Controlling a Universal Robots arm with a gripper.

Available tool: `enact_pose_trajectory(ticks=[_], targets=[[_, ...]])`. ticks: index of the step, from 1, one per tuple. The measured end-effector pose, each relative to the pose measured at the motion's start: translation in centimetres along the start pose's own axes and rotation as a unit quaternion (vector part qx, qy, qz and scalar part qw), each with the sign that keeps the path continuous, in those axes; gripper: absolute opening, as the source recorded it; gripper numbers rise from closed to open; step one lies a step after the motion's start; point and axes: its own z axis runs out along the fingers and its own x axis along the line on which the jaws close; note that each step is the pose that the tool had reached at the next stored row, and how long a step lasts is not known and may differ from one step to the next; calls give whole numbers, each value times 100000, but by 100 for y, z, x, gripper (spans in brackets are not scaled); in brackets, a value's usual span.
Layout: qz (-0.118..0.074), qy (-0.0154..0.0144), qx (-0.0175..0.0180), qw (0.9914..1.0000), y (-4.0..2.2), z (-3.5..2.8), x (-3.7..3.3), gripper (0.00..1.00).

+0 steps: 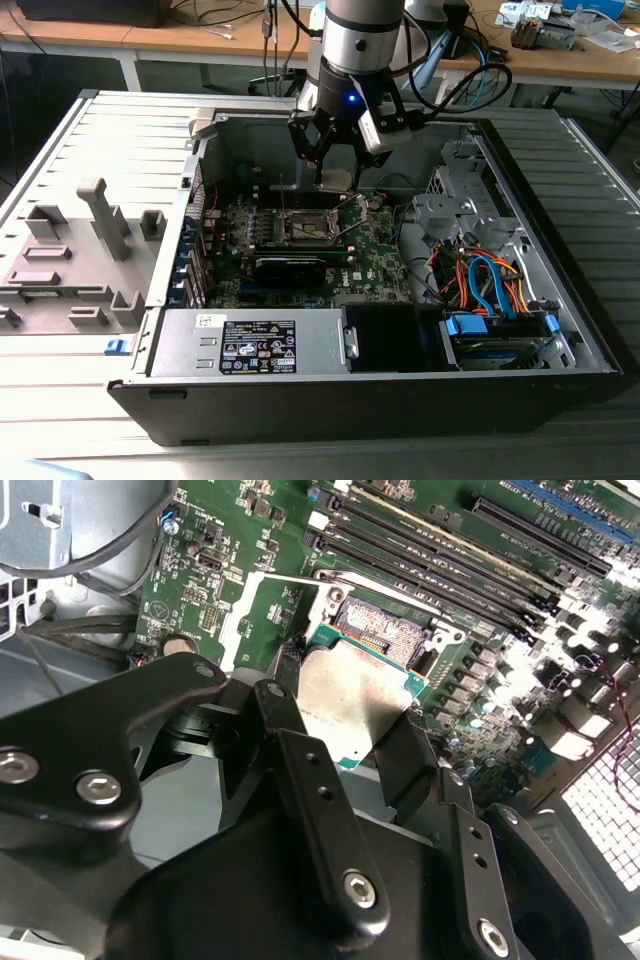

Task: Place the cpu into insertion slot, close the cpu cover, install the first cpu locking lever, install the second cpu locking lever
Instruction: 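Place the cpu into insertion slot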

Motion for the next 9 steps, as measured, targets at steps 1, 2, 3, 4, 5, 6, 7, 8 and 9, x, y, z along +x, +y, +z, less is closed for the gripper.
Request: enact_pose_trajectory(ticks=[1,2,3,4,5,6,7,8,9], targets=[[77,-4,-1,100000,0,0,0,55],[188,-7,-4,100000,0,0,0,55],[250,-10,-4,100000,0,1,0,55],[315,-12,-5,100000,0,1,0,55],[414,-16,-8,99999,0,1,0,55],[476,-18,-6,99999,0,1,0,55],[540,-22,-9,99999,0,2,0,55],[641,-25,-11,99998,0,2,0,55],[790,-32,-13,99997,0,2,0,55]])
